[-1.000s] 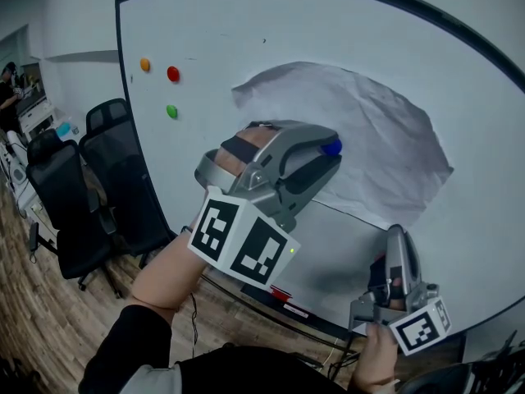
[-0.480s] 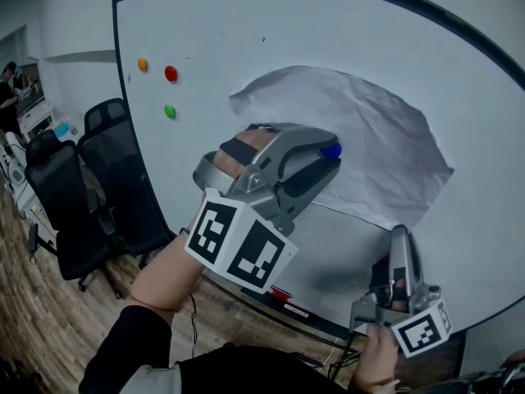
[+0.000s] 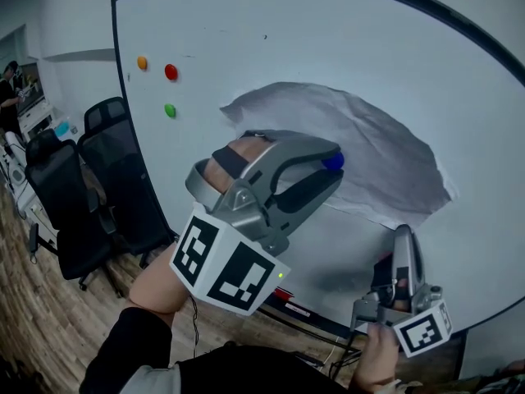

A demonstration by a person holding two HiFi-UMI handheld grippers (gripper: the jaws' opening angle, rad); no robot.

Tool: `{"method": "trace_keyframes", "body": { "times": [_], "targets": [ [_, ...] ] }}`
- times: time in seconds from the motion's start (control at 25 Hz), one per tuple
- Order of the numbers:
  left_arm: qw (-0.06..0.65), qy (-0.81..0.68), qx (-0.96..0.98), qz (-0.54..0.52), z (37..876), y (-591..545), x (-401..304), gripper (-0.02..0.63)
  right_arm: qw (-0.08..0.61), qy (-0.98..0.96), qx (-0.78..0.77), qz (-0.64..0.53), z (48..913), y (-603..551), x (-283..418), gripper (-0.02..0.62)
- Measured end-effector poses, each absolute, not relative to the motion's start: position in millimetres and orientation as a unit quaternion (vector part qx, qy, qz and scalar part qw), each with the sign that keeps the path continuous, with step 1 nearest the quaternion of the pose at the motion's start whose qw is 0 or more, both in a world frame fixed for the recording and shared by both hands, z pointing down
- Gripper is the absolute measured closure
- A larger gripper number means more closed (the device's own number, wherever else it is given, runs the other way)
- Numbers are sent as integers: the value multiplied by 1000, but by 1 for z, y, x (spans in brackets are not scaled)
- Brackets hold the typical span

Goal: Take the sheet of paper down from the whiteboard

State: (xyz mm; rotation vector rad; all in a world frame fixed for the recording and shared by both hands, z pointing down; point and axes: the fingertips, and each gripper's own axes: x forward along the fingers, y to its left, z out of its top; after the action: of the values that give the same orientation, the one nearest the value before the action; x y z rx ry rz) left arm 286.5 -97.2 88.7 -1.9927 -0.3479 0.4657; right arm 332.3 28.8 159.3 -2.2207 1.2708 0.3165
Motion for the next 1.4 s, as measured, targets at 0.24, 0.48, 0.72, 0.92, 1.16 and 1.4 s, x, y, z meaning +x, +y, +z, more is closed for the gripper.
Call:
{"method": "trace_keyframes", "body": {
  "times": [0.24,0.48,0.72,0.92,1.16,1.4],
  "targets": [
    [516,-137,-812,236,70,-86,248,477,286,470,-827,113,164,30,333,571],
    [540,-106,-792,263,43,-86,219,477,293,465,-829,102,176,30,332,571],
    [539,-98,-794,264,33,-90,217,477,305,457,-831,83,196,39,330,571],
    [532,-100,-803,249,36,-99,233,477,315,453,-831,72,207,43,327,571],
    [522,-105,-815,229,45,-106,258,477,324,464,-822,66,207,40,320,571],
    [522,-104,-822,204,58,-113,284,477,319,470,-820,71,202,37,317,571]
  ]
}}
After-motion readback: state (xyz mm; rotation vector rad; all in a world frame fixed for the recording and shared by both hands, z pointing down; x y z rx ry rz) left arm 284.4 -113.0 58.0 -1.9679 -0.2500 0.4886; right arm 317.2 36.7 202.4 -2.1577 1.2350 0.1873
